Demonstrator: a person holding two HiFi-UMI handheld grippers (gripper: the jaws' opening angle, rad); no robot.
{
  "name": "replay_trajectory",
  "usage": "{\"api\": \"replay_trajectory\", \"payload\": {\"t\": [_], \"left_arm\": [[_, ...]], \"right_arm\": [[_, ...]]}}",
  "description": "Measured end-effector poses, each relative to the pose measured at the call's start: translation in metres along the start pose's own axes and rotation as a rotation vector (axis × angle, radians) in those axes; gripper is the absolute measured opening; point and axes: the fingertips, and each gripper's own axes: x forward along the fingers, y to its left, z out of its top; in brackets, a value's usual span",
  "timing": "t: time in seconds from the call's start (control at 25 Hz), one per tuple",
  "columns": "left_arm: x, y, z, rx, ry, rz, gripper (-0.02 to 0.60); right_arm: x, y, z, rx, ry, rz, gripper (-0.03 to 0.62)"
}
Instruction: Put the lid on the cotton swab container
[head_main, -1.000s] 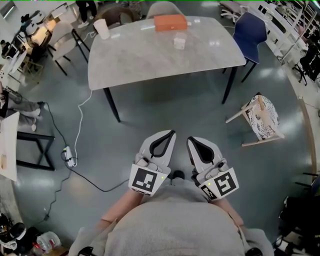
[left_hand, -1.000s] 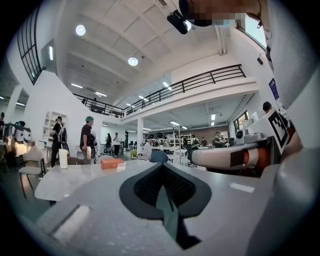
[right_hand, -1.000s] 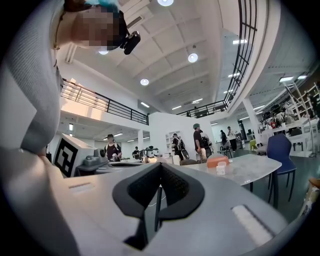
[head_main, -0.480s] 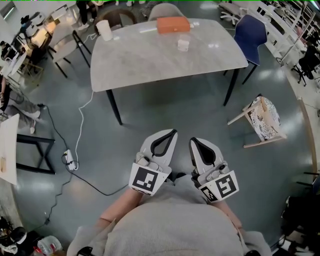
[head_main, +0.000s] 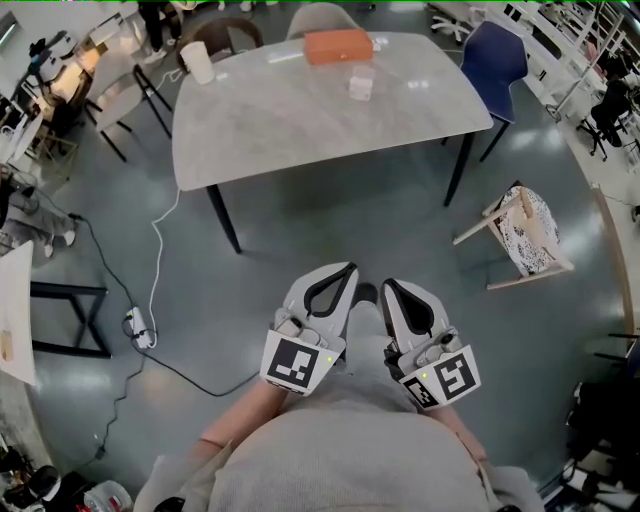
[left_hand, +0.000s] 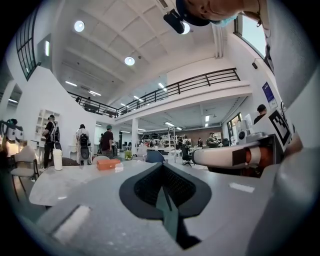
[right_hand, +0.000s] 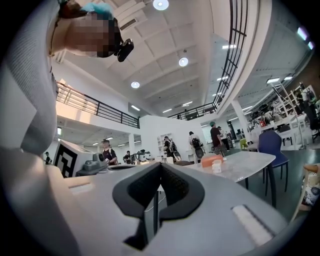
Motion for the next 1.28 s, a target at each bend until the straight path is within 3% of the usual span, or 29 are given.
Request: {"api": "replay_trajectory", "payload": {"t": [0.16,0.36,0.68,1.28], "left_arm": [[0.011,0.012,0.002,0.038,-0.011,0.004,-0.002],[0.031,0.031,0.003,0.019,-0.004,0.031,-0.002],[0.092,0.061,0.000,0.034,0.004,0.042,-0.002],[0.178,0.121,0.003,0.036,0.014,0.126,-0.002]], "right_arm": [[0.017,-0.009,0.001,-0.012,-0.014,0.022,0.000],[0.038,-0.026,0.004,-0.012,-0.013,0.044,0.000],[0.076,-0.093,0.011,0.000,-0.018,0.027,0.000],[0.155,-0.173,0.023,-0.013,0.007,0.109,0.000]]}}
